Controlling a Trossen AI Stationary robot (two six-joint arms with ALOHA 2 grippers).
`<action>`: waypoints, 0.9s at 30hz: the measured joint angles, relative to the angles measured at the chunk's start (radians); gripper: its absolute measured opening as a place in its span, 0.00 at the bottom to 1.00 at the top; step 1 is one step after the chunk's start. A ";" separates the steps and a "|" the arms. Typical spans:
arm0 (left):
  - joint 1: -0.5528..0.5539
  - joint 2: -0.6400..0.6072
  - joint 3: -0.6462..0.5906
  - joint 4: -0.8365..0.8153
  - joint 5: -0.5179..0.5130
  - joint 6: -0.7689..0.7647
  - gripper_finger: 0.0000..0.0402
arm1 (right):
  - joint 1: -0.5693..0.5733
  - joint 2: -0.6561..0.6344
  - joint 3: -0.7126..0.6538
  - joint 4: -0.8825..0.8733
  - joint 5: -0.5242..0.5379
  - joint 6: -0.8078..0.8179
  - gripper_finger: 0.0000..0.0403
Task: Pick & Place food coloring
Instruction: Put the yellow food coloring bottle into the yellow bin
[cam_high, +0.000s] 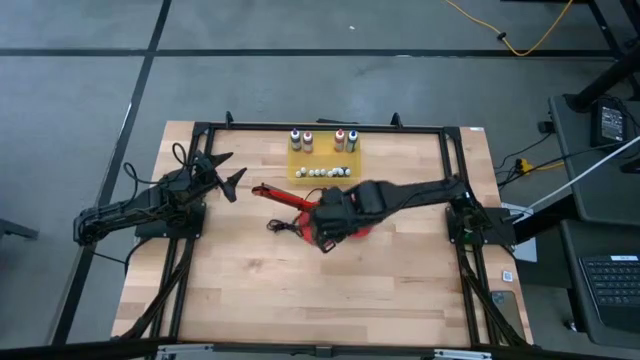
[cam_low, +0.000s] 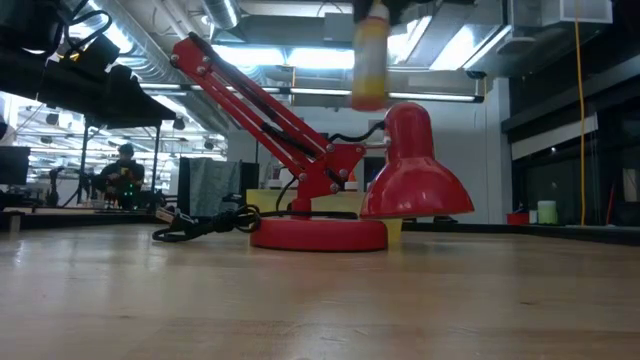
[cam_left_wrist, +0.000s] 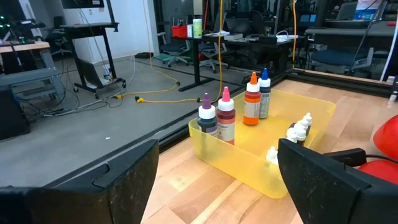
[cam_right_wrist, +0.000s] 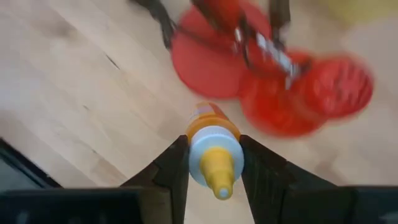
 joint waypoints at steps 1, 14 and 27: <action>0.000 0.000 0.000 0.000 0.000 0.000 0.79 | -0.009 0.000 0.021 0.001 0.007 -0.039 0.31; 0.000 0.000 0.000 0.000 0.000 0.000 0.79 | -0.174 -0.090 0.041 0.012 0.096 -0.464 0.31; 0.000 0.000 0.000 0.000 0.000 0.000 0.79 | -0.441 -0.065 0.037 0.223 0.113 -0.878 0.31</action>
